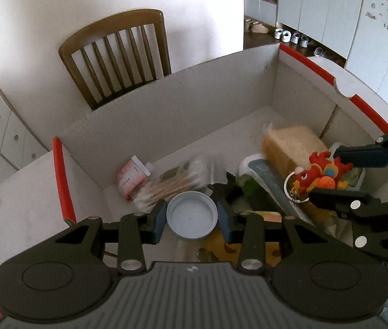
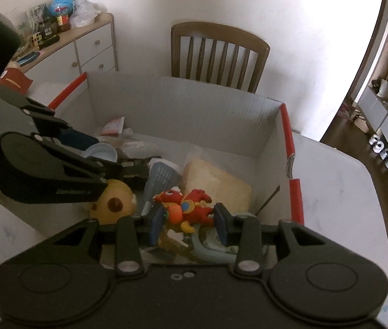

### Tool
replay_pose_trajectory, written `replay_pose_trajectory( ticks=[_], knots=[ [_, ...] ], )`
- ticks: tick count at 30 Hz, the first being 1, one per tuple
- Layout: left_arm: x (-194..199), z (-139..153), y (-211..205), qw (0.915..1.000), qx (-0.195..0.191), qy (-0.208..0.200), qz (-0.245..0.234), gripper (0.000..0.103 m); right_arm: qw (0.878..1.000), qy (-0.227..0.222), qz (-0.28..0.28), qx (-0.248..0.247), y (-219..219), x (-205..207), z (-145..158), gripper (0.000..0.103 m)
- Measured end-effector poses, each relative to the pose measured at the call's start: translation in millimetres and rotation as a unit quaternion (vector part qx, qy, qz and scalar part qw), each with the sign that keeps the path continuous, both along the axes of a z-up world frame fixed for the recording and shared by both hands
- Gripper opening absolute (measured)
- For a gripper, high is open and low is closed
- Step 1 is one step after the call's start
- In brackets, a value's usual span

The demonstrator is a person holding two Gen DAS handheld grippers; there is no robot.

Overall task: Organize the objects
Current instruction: 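Carry the white lid and dragon keychain with both tools over the red box, then open both tools to release the lid and keychain into the box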

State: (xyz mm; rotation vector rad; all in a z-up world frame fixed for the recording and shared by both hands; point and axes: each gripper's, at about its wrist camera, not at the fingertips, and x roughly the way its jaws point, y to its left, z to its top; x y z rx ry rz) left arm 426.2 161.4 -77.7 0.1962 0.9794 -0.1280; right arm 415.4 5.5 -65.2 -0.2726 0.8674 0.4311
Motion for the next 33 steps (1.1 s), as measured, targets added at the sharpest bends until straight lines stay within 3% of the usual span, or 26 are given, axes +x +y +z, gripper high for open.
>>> replay_pose_trajectory(
  ticks=[4,12,19,33],
  knots=[
    [0,0,1,1.0,0.001,0.001,0.005,0.041,1.0,0.002,-0.004,0.004,-6,-2,1,0.046],
    [-12,8,3,0.9996,0.002,-0.014,0.025,0.063,1.0,-0.004,-0.008,0.012,-16,-10,9,0.053],
    [-30,22,6,0.9986,-0.037,-0.023,0.032,0.063,1.0,-0.015,-0.011,0.021,-25,-22,24,0.055],
    [-89,72,-7,0.9917,-0.095,-0.086,0.017,0.063,0.997,-0.052,0.004,0.053,-32,-57,64,0.06]
  ],
)
